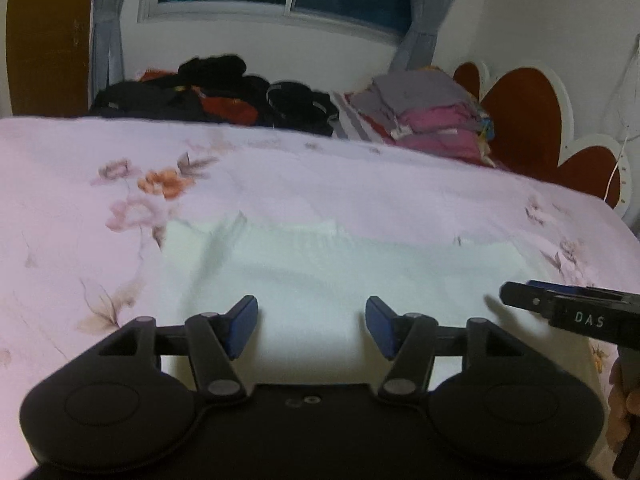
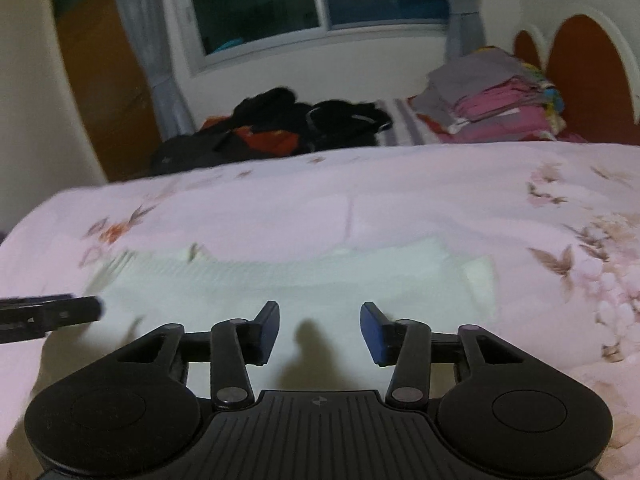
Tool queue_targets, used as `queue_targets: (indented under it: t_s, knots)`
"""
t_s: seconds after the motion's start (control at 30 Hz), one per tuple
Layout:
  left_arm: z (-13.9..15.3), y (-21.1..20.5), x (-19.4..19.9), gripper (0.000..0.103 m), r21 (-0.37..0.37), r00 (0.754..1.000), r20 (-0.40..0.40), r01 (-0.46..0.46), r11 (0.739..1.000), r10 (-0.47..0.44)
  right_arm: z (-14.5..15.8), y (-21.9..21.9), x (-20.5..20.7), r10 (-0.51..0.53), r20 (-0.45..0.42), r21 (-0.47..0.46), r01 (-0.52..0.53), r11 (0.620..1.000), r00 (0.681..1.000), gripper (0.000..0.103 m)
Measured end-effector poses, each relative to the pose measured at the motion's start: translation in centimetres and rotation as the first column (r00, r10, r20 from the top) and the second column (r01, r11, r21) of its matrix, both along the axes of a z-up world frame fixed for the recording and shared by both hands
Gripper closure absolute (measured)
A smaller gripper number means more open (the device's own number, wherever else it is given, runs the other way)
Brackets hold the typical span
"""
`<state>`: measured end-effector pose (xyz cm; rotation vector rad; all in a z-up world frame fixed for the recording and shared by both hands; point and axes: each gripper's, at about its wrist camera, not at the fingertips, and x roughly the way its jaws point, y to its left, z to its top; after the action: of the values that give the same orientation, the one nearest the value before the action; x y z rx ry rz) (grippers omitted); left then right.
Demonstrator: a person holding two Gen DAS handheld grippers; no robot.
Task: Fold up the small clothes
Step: 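Smooth the folded sweater flat with both open tools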
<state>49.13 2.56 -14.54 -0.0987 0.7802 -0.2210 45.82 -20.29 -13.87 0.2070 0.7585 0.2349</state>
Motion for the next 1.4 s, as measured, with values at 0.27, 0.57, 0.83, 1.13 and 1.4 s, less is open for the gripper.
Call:
queue_targets:
  t_s: [0.27,0.57,0.83,1.13,1.4]
  knots:
    - [-2.1,-0.2,0.6,0.045,0.073,0.999,-0.046,-0.020,0.997,0.023,-1.4,1.0,-0.2,-0.028,-0.036,-0.024,0.027,0.999,0.999,0.072]
    - [-2.1,-0.8,0.7,0.044,0.103,0.998,-0.053,-0.025,0.994,0.030,-3.4,1.3,-0.8,-0.022,-0.009,-0.169,0.020,0.985,1.000,0.073]
    - [-2.2,-0.6,0.6,0.043,0.107,0.998,-0.055,0.000,0.994,0.006,-3.4,-0.6,-1.9,-0.086,-0.012,-0.165,0.083,0.983,0.996,0.073]
    - [-0.8,0.7,-0.8,0.048,0.084,0.999,-0.043,-0.007,0.996,0.011,-1.3,-0.9,-3.9,-0.129,-0.035,-0.125,0.124,0.984,0.991,0.072]
    - [-0.3,0.8,-5.4,0.048,0.040,0.997,-0.052,0.066,0.997,-0.064,0.3,3.9,-6.7,-0.033,-0.033,-0.081,0.031,0.996,0.999,0.072]
